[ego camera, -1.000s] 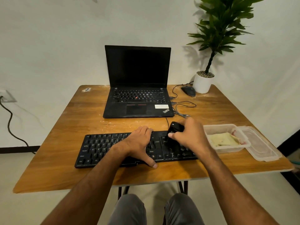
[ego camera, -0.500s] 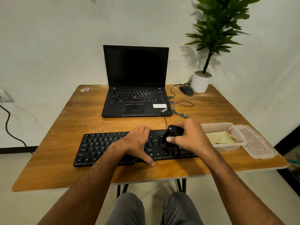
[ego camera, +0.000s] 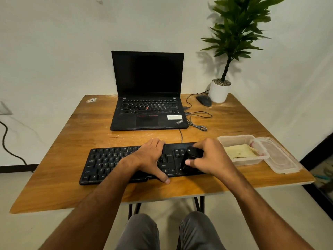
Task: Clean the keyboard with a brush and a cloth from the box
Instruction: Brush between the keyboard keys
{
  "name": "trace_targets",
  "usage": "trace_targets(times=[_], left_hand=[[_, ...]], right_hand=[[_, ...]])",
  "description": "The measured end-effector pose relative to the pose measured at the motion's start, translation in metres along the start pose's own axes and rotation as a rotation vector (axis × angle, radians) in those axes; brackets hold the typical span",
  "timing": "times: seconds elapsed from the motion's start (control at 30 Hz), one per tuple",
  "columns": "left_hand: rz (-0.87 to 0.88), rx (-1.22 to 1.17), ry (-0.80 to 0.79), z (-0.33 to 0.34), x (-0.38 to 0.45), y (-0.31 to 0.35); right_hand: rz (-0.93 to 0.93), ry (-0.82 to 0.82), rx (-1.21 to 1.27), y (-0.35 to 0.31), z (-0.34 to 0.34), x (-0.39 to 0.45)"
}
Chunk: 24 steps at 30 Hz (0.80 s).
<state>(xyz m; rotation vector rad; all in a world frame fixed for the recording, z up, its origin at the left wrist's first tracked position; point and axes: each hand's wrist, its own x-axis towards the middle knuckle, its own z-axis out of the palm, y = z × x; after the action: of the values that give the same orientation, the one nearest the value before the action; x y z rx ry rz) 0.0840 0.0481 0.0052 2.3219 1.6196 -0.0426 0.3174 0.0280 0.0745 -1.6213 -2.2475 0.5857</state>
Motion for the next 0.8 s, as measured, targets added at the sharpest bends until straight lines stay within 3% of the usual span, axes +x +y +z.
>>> trace_targets(times=[0.07, 0.2, 0.43, 0.6, 0.8], left_hand=[[-0.003, -0.002, -0.002, 0.0, 0.0, 0.0], [0.002, -0.01, -0.002, -0.001, 0.0, 0.0], [-0.011, -0.002, -0.008, -0.001, 0.001, -0.001], [0.009, 0.004, -0.007, -0.002, 0.012, 0.014], [0.033, 0.011, 0.04, 0.001, 0.019, 0.021]], right_hand=[[0.034, -0.029, 0.019, 0.003, -0.009, 0.001], [0.092, 0.188, 0.141, 0.007, -0.014, 0.01], [0.147, 0.115, -0.025, 0.009, -0.005, -0.004], [0.152, 0.279, 0.078, 0.01, -0.011, -0.001], [0.101, 0.289, 0.032, 0.007, 0.013, -0.019]])
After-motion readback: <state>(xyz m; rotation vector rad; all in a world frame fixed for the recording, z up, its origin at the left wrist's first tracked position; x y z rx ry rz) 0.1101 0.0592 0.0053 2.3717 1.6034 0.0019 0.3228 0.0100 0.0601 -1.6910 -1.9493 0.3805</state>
